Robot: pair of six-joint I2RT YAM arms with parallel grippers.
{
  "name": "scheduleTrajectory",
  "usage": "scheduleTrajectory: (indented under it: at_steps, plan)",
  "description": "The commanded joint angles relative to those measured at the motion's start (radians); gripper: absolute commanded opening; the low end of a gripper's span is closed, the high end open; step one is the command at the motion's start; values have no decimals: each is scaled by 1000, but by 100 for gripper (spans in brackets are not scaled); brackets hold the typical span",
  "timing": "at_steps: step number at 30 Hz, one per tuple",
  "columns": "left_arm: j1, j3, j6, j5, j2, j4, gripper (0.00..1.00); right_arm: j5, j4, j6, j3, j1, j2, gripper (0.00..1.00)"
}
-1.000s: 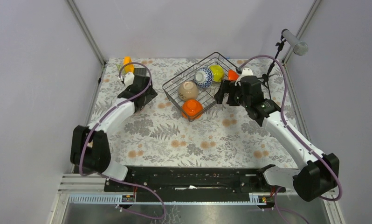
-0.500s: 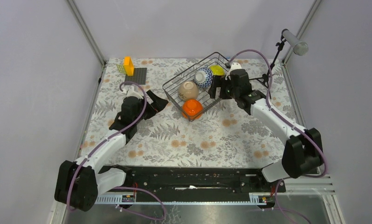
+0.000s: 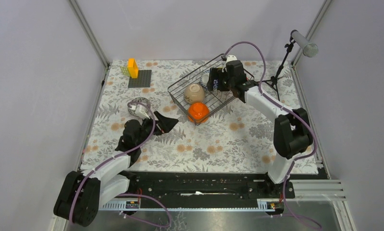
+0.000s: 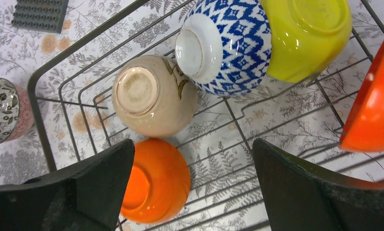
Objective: Unload the bowls from the dish rack
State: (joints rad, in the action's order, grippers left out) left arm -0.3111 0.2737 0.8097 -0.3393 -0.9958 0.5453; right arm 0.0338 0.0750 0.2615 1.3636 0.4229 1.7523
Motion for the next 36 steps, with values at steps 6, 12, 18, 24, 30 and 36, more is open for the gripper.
scheduleTrajectory:
  at_steps: [6, 12, 18, 24, 30, 36]
  plan:
    - [-15, -83, -12, -109, -36, 333, 99, 35, -29, 20, 193, -46, 194, 99]
    - [-15, -74, -9, -118, -40, 326, 99, 27, -29, 31, 259, -71, 270, 99]
    - [-15, -80, 6, -133, -39, 358, 99, 31, -29, 37, 307, -93, 321, 98]
    - [-16, -80, 41, -189, -78, 442, 99, 80, -29, 51, 348, -99, 374, 95]
    - [-16, -79, 57, -200, -90, 453, 99, 92, -29, 64, 374, -99, 416, 94]
    - [-17, -74, 87, -230, -101, 481, 99, 106, -33, 81, 392, -100, 439, 86]
